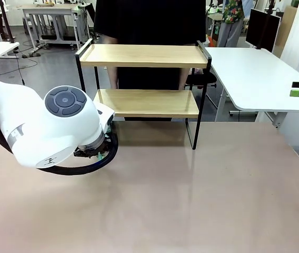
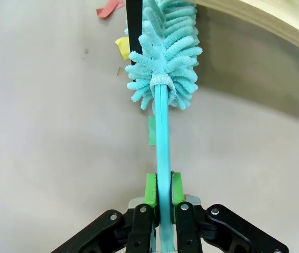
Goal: Clean the shelf.
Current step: Clean the specific section of the Shelf indicated by the human with the Duster.
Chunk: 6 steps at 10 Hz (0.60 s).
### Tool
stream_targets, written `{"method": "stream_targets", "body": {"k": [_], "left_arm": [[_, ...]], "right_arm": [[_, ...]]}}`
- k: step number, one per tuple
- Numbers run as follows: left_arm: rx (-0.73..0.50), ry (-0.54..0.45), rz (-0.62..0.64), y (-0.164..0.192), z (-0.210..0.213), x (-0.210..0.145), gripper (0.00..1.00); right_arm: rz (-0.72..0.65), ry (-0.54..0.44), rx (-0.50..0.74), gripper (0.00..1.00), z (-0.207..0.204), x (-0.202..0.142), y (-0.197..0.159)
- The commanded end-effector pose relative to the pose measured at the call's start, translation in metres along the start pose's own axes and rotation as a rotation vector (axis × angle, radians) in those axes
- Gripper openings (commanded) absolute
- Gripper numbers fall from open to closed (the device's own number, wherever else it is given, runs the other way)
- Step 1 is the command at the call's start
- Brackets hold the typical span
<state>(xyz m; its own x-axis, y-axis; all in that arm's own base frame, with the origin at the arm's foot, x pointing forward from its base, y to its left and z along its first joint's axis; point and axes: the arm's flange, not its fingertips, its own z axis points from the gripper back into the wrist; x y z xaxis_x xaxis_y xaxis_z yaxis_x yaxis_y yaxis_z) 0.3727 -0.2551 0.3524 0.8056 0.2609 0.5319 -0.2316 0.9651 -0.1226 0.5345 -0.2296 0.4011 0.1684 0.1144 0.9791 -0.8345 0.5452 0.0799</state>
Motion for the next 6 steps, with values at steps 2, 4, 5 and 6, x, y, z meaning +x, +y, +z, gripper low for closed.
{"method": "stream_targets", "body": {"k": [2, 4, 5, 6], "left_arm": [[-0.003, -0.038, -0.043, 0.011, 0.017, 0.002, 0.13], [-0.047, -0.02, -0.113, 0.032, 0.032, 0.005, 0.13], [-0.095, 0.002, -0.152, 0.039, 0.037, 0.007, 0.13], [-0.14, 0.017, -0.199, 0.046, 0.044, 0.007, 0.13]], "right_arm": [[0.006, -0.001, 0.001, 1.0, -0.002, 0.004, 0.001], [0.006, -0.001, 0.001, 1.0, -0.002, 0.004, 0.001], [0.006, -0.001, 0.001, 1.0, -0.002, 0.004, 0.001], [0.006, -0.001, 0.001, 1.0, -0.002, 0.004, 0.001]]}}
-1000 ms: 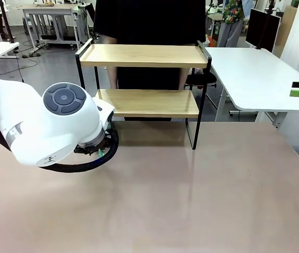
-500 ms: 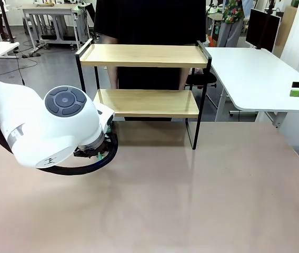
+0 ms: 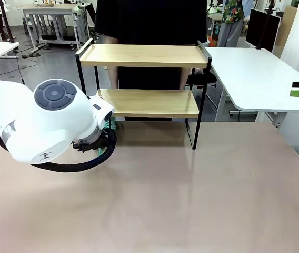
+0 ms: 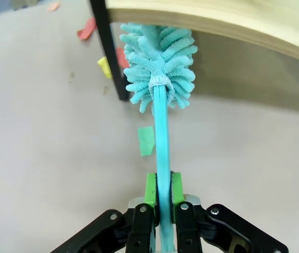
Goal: Clean the shelf.
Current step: Clean the specific section of the Shelf indicated by the human with the Duster.
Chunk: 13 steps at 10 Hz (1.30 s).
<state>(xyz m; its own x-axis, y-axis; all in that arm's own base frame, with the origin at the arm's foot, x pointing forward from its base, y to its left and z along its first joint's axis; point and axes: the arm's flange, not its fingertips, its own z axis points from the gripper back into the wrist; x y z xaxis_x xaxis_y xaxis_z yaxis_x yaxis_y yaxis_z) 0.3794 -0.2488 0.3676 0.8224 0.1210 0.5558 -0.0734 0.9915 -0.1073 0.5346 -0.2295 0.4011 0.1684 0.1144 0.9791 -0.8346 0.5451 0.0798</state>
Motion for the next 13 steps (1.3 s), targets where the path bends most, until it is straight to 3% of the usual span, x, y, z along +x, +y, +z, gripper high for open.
{"method": "stream_targets", "body": {"k": [1, 6, 10, 13], "left_arm": [[-0.096, 0.031, -0.084, 0.044, 0.043, -0.013, 0.13], [-0.174, 0.031, -0.234, 0.088, 0.081, -0.008, 0.13], [-0.248, 0.098, -0.508, 0.116, 0.093, -0.008, 0.13], [-0.419, 0.132, -0.629, 0.141, 0.103, -0.004, 0.13]], "right_arm": [[0.006, -0.001, 0.001, 1.0, -0.002, 0.003, 0.001], [0.006, -0.001, 0.001, 1.0, -0.002, 0.003, 0.001], [0.006, -0.001, 0.001, 1.0, -0.002, 0.003, 0.001], [0.006, -0.001, 0.001, 1.0, -0.002, 0.003, 0.001]]}}
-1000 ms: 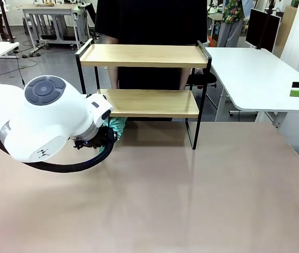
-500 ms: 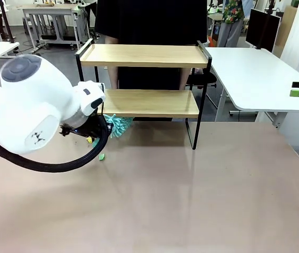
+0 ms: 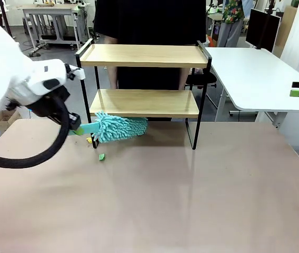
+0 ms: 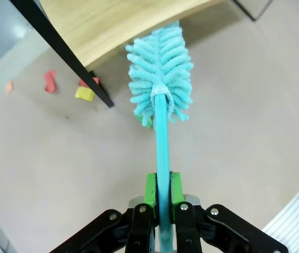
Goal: Clean the shelf.
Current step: Clean the specific section of the Shelf indicated by the human with the Duster.
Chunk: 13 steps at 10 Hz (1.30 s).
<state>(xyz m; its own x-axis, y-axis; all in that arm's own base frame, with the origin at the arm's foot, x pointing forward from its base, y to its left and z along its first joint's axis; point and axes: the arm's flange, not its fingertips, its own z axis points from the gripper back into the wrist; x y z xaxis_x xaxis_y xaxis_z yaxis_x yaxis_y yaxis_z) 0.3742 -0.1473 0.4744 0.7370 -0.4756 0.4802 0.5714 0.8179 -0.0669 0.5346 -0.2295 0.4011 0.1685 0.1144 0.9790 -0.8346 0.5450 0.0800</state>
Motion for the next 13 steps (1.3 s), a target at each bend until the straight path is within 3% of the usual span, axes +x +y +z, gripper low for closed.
{"method": "stream_targets", "body": {"k": [1, 4, 6, 7, 8, 11, 13], "left_arm": [[-0.192, -0.018, -0.091, 0.003, 0.008, -0.089, 0.13], [-0.324, 0.022, -0.163, 0.011, 0.028, -0.094, 0.13], [-0.348, 0.081, -0.152, 0.028, 0.048, -0.095, 0.13], [-0.32, 0.06, -0.132, 0.03, 0.052, -0.099, 0.13], [-0.344, 0.075, -0.146, 0.031, 0.047, -0.051, 0.13], [-0.336, 0.096, -0.128, 0.038, 0.054, -0.059, 0.13], [-0.35, 0.148, -0.267, 0.043, 0.098, -0.064, 0.13]], "right_arm": [[0.006, -0.001, 0.001, 1.0, -0.002, 0.004, 0.001], [0.006, -0.001, 0.001, 1.0, -0.002, 0.004, 0.001], [0.006, -0.001, 0.001, 1.0, -0.002, 0.004, 0.001], [0.006, -0.001, 0.001, 1.0, -0.002, 0.004, 0.001], [0.006, -0.001, 0.001, 1.0, -0.002, 0.004, 0.001], [0.006, -0.001, 0.001, 1.0, -0.002, 0.004, 0.001], [0.006, -0.001, 0.001, 1.0, -0.002, 0.004, 0.001]]}}
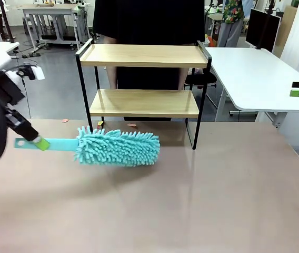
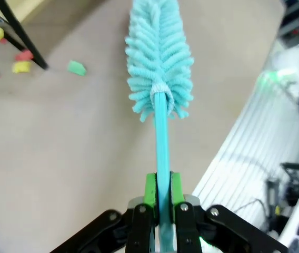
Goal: Clean the shelf.
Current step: Clean the specific section of the Shelf indicated by the human with the Duster.
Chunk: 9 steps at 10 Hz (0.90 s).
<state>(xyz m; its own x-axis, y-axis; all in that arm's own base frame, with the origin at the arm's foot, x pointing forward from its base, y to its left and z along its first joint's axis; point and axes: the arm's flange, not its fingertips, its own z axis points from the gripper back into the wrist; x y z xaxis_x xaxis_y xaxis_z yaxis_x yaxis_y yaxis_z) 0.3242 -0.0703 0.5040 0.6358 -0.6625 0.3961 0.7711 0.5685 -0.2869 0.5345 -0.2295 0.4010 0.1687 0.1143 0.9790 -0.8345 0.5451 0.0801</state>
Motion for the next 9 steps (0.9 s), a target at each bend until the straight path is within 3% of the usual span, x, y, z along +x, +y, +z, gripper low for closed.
{"method": "stream_targets", "body": {"k": [1, 2, 5, 8, 9], "left_arm": [[-0.015, 0.078, -0.111, 0.002, 0.049, -0.019, 0.13], [-0.037, 0.152, -0.156, 0.005, 0.066, -0.028, 0.13], [0.067, 0.34, -0.189, -0.003, 0.096, -0.051, 0.13], [0.053, 0.293, -0.231, -0.022, 0.102, -0.059, 0.13], [0.07, 0.346, -0.172, -0.008, 0.101, -0.055, 0.13]], "right_arm": [[0.006, -0.001, 0.001, 1.0, -0.002, 0.004, 0.001], [0.006, -0.001, 0.001, 1.0, -0.002, 0.004, 0.001], [0.006, -0.001, 0.001, 1.0, -0.002, 0.004, 0.001], [0.006, -0.001, 0.001, 1.0, -0.002, 0.004, 0.001], [0.006, -0.001, 0.001, 1.0, -0.002, 0.004, 0.001]]}}
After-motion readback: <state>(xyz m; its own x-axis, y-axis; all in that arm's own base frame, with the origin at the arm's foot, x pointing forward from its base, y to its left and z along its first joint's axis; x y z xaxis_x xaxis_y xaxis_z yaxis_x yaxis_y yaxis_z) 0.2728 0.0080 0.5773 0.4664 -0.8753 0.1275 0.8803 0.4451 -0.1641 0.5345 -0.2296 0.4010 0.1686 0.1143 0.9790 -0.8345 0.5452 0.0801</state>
